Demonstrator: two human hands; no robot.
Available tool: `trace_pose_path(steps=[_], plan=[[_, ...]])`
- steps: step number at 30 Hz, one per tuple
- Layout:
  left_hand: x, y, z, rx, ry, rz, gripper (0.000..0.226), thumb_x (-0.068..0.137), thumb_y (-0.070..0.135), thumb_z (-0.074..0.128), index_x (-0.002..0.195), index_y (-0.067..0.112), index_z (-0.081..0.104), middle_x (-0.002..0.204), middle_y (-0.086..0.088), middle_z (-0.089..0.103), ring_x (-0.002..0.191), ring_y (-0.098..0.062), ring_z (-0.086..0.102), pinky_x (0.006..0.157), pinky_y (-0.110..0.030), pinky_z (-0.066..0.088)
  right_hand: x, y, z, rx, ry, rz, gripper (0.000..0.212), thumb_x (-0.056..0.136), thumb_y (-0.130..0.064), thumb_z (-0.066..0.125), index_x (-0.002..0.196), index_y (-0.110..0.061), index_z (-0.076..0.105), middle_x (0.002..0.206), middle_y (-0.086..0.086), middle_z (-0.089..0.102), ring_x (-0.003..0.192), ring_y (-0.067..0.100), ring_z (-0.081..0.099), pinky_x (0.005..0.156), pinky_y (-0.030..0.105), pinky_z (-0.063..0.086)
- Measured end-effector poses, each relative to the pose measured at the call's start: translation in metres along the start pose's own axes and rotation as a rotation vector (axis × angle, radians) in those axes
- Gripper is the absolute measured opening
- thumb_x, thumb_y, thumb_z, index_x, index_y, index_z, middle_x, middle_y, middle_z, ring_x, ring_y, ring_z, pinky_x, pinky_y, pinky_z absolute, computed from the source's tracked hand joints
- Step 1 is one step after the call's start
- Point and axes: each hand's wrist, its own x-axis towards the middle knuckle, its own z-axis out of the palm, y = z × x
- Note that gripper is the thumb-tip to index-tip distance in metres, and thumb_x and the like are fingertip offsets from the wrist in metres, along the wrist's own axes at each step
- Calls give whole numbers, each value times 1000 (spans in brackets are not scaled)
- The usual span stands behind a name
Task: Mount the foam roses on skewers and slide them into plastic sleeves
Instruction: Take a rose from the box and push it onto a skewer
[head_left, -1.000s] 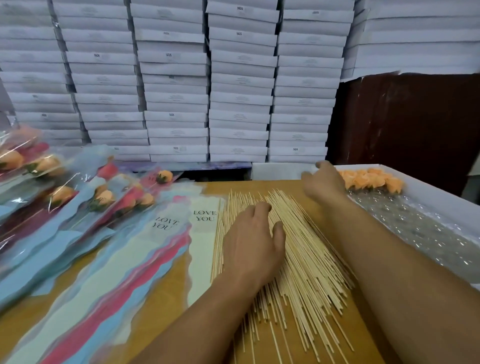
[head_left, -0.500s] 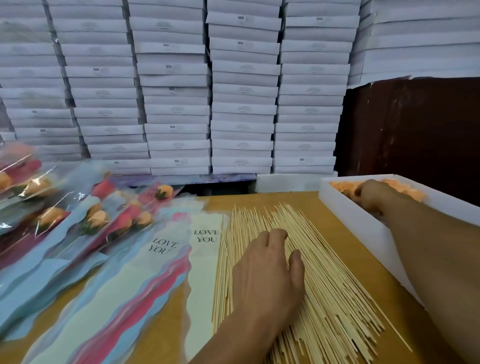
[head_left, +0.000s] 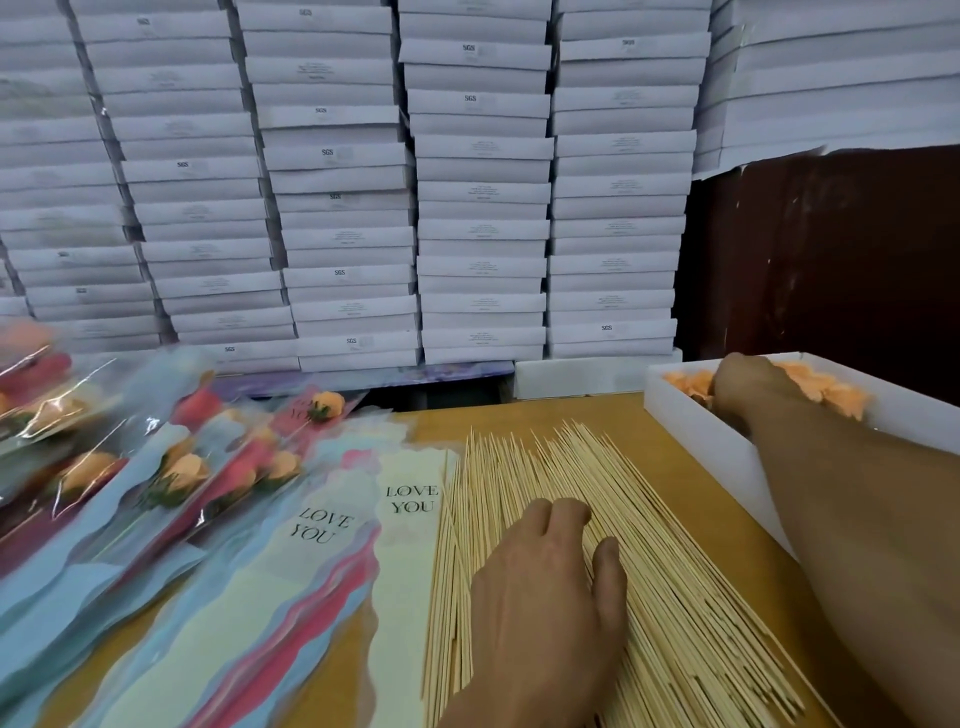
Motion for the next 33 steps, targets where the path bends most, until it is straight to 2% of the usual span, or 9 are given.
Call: trace_pose_path(steps=[7,13,18,20,23,27,30,32,33], plan=[[2,-1,-1,28,-17,6,30,99,51,38,120,36,52,108,18,51,94,-4,55,78,-28,47,-1,-2,-9,23,126,72,14,85,-3,65,99,-1,62,76,14,51,68,30,52,66,38,47],[6,-3,-2,28,2,-35,28,101,44,43,122,30,54,114,16,55,96,-7,57,78,-29,47,-34,-29,-34,252,186,-55,25,89,-12,65,113,-11,73,113,19,68,103,39,63,78,37,50],[12,-15,-8,-50,77,-96,32,99,35,55,128,23,56,116,7,60,94,-13,59,79,-28,45,-112,-63,-49,454,77,-304,10,83,-23,66,81,-26,75,86,0,73,80,23,67,72,36,57],[15,-20,-11,-92,96,-115,40,97,37,59,134,22,54,113,5,61,92,-12,58,80,-25,44,-148,-69,-49,458,77,-399,12,86,-30,64,76,-30,70,75,-9,68,68,13,63,62,32,53],[18,-25,-12,-175,93,-149,53,92,44,65,139,22,53,108,7,62,93,-8,57,84,-23,44,-191,-76,-47,446,-5,-500,20,87,-39,63,71,-28,69,70,-11,68,68,10,64,66,33,56],[18,-24,-12,-345,102,-134,11,87,27,72,96,30,66,79,10,67,75,-6,62,69,-19,49,-227,-83,-45,432,-82,-592,20,81,-40,62,70,-26,70,67,-5,69,62,12,63,54,27,47],[19,-27,-14,-421,146,-178,16,87,22,72,77,30,61,64,11,62,64,-5,58,58,-13,42,-236,-83,-41,565,-118,-663,16,90,-43,63,83,-31,69,72,-7,65,63,6,58,53,26,40],[21,-29,-17,-508,152,-243,22,93,36,66,76,21,64,65,4,64,62,-10,61,61,-26,50,-231,-79,-39,799,-180,-583,18,97,-44,59,100,-29,69,78,-4,67,65,6,60,56,26,41],[21,-31,-18,-559,158,-282,26,95,41,63,80,20,65,68,1,67,66,-15,66,65,-34,55,-227,-77,-36,805,-138,-542,23,99,-40,58,95,-21,71,74,-1,67,64,11,62,55,31,43]])
